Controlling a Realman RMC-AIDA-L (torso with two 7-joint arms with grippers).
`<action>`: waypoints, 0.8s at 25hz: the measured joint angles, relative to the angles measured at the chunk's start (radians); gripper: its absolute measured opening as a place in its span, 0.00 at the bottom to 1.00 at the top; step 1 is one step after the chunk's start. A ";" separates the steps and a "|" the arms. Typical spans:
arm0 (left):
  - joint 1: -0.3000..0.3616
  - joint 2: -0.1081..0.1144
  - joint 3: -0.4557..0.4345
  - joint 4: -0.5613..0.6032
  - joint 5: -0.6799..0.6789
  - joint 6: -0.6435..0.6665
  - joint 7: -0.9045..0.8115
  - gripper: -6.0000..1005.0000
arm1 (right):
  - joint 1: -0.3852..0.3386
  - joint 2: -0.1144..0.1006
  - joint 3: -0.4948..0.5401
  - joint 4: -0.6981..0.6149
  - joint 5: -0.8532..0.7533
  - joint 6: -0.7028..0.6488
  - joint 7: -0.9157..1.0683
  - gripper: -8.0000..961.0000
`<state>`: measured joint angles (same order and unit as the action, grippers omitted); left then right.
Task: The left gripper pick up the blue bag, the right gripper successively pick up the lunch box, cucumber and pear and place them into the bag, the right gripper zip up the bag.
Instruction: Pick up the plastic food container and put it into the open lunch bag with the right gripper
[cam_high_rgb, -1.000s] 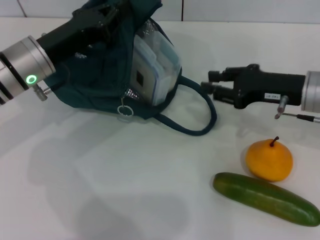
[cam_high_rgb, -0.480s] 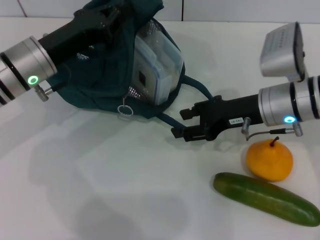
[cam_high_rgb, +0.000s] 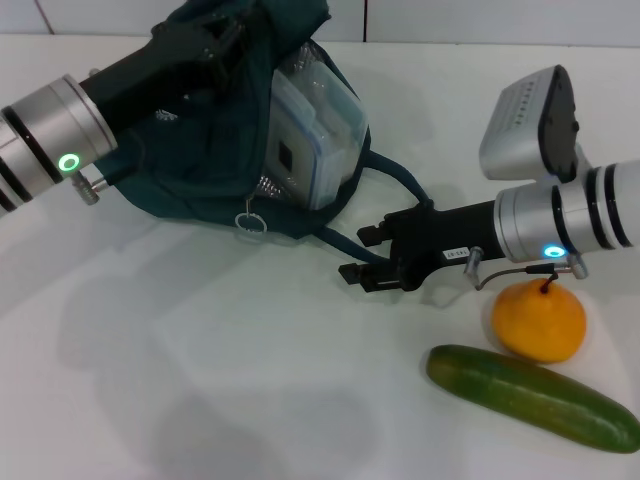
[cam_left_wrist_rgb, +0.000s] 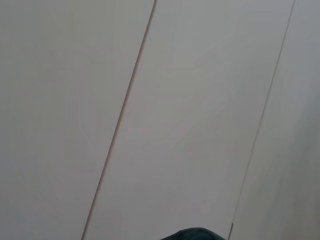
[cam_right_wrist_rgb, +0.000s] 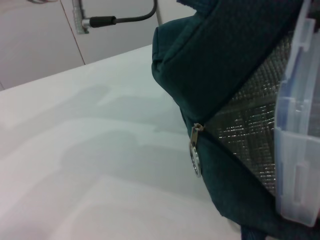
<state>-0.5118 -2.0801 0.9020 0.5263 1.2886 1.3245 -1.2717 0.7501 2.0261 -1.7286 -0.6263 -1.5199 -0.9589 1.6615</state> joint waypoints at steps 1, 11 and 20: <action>-0.001 0.000 0.000 0.000 0.001 0.000 0.000 0.11 | 0.000 0.001 -0.009 -0.004 0.001 0.010 -0.001 0.58; -0.002 -0.001 0.000 0.000 0.005 -0.002 0.009 0.11 | 0.008 0.002 -0.076 -0.030 0.005 0.078 -0.001 0.54; -0.002 -0.003 0.000 -0.005 0.005 -0.001 0.010 0.11 | 0.019 0.002 -0.082 -0.025 0.003 0.096 0.002 0.51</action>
<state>-0.5139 -2.0831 0.9020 0.5217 1.2933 1.3237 -1.2621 0.7688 2.0277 -1.8103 -0.6513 -1.5166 -0.8629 1.6635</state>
